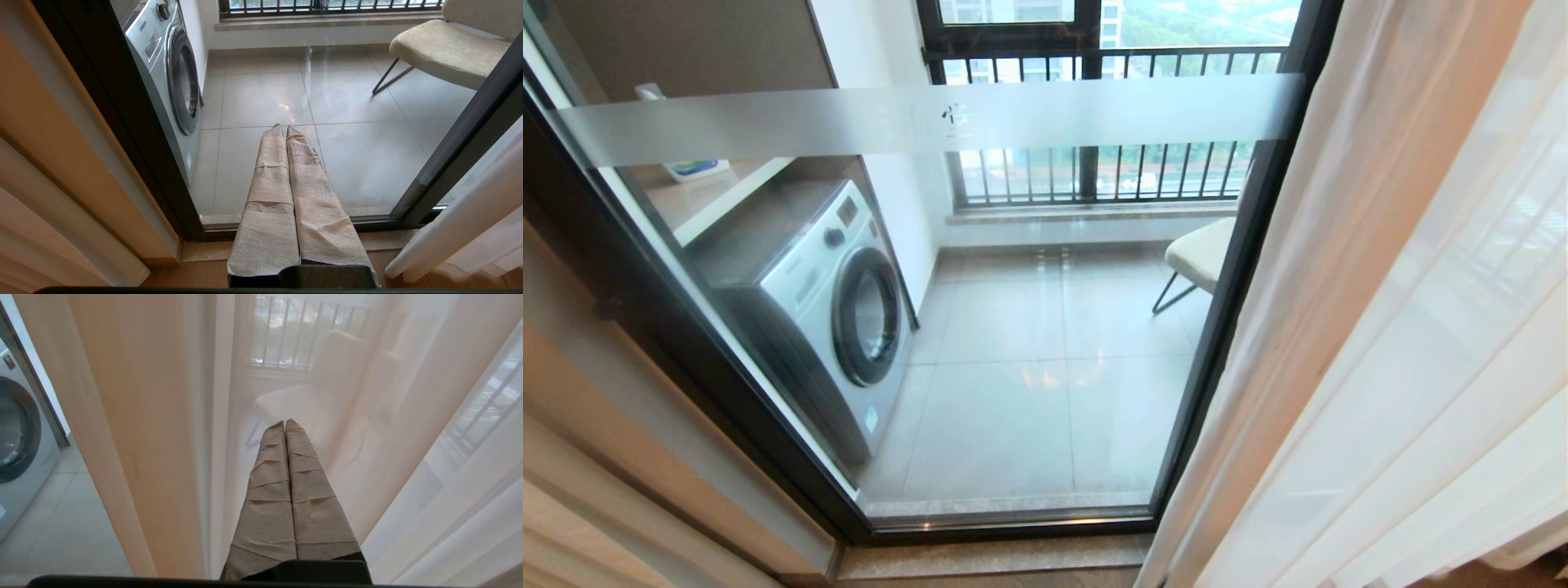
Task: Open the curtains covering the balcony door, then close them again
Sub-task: Close the inner curtains on both sides
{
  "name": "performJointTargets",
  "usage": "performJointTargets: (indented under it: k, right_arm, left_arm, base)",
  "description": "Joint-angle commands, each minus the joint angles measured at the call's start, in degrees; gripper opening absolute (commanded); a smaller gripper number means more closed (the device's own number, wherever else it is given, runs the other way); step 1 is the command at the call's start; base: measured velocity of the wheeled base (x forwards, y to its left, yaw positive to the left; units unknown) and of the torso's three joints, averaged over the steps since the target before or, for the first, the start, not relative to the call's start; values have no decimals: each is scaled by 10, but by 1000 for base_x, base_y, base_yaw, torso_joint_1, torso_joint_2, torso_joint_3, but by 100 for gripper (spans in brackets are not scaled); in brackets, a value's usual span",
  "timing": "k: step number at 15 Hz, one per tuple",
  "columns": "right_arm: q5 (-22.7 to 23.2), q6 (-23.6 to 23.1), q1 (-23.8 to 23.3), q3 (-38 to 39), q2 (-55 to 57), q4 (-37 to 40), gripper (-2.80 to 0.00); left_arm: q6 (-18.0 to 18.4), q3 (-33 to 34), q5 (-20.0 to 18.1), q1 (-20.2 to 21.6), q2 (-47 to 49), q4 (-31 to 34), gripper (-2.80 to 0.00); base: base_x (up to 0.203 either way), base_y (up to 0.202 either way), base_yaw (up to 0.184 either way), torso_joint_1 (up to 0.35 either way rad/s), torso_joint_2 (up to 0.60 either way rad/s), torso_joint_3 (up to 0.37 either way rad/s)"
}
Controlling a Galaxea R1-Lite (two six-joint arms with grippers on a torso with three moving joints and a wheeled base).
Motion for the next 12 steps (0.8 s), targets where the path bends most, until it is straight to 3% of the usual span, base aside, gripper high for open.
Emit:
performJointTargets:
  k: [1, 4, 12]
  right_arm:
    - [9, 2, -25, 29, -48, 23, -280]
    - [10, 7, -26, 47, -121, 134, -280]
    - [18, 19, -41, 244, -257, 147, -280]
  left_arm:
    - [0, 0, 0, 0, 0, 0, -280]
    - [0, 0, 0, 0, 0, 0, -280]
    - [-1, 0, 0, 0, 0, 0, -280]
  base:
    - [0, 0, 0, 0, 0, 0]
    - [0, 0, 0, 0, 0, 0]
    - [0, 0, 0, 0, 0, 0]
